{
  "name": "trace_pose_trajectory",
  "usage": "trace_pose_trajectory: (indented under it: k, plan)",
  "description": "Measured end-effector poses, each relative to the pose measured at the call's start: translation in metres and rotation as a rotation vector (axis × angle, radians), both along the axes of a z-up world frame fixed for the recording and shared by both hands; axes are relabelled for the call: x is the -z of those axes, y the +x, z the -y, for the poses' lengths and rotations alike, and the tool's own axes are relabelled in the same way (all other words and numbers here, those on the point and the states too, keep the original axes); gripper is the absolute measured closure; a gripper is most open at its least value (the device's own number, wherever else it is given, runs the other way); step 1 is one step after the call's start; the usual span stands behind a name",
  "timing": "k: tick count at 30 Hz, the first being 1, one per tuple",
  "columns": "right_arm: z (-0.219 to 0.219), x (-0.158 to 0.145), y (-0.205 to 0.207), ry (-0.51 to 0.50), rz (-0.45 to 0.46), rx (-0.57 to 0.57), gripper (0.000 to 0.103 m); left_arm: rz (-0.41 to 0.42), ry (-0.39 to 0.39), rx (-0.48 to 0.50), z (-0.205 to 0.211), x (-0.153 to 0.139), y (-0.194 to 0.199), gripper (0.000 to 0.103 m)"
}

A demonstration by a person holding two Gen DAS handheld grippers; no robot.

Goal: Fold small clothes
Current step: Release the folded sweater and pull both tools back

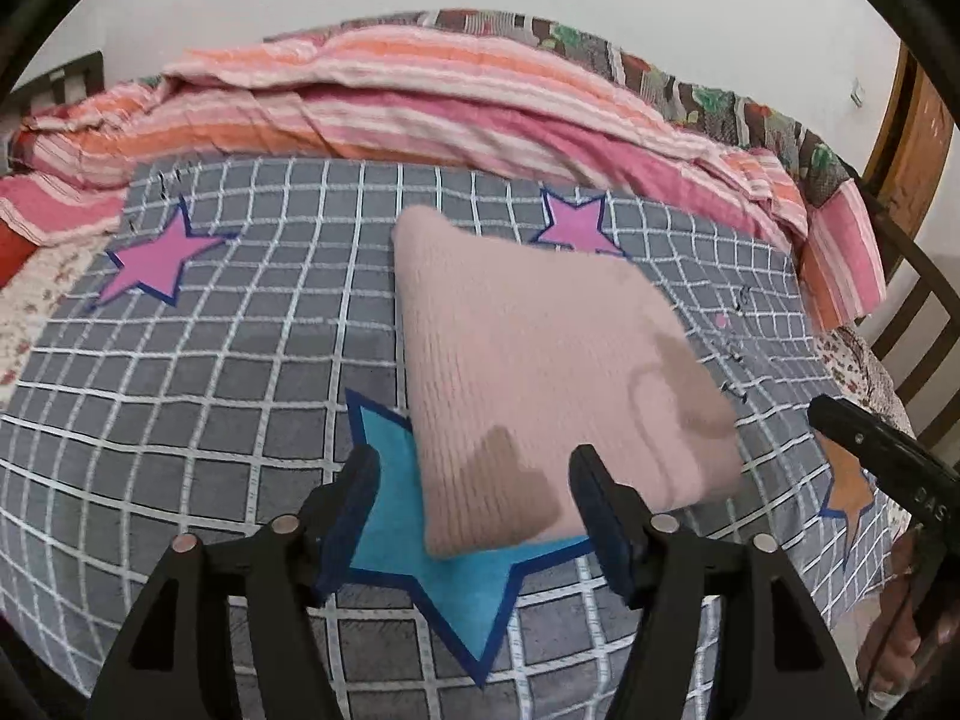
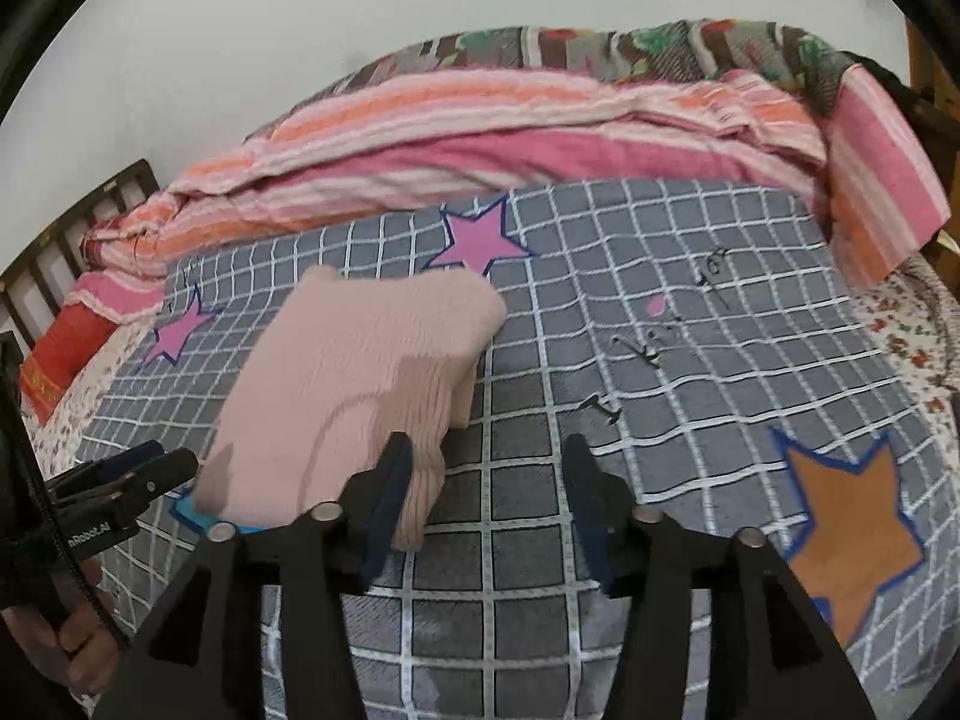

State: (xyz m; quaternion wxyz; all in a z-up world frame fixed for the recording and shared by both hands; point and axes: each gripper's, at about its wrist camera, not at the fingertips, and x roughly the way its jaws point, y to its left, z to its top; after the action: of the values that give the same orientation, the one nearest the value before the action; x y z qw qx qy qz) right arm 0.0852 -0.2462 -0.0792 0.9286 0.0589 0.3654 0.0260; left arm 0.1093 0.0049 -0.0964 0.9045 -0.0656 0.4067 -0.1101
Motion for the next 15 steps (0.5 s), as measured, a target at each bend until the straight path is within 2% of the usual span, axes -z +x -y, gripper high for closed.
trace_pose_trajectory:
  k: [3, 4, 7, 9, 15]
  plan:
    - [0.000, -0.017, -0.006, 0.003, -0.009, -0.004, 0.043, 0.023, 0.012, -0.016, 0.002, -0.017, -0.011, 0.029]
    - [-0.001, -0.022, -0.008, -0.006, -0.007, 0.000, 0.033, 0.027, 0.016, -0.020, 0.003, -0.021, -0.014, 0.027]
    - [-0.007, -0.036, -0.019, -0.034, 0.031, 0.006, 0.014, 0.045, 0.032, -0.035, 0.005, -0.035, -0.024, 0.024]
    - [-0.011, -0.044, -0.028, -0.058, 0.054, 0.001, 0.009, 0.058, 0.048, -0.034, 0.008, -0.043, -0.030, 0.023]
    - [-0.013, -0.052, -0.045, -0.079, 0.065, 0.005, 0.008, 0.088, 0.088, -0.055, 0.011, -0.063, -0.051, 0.017]
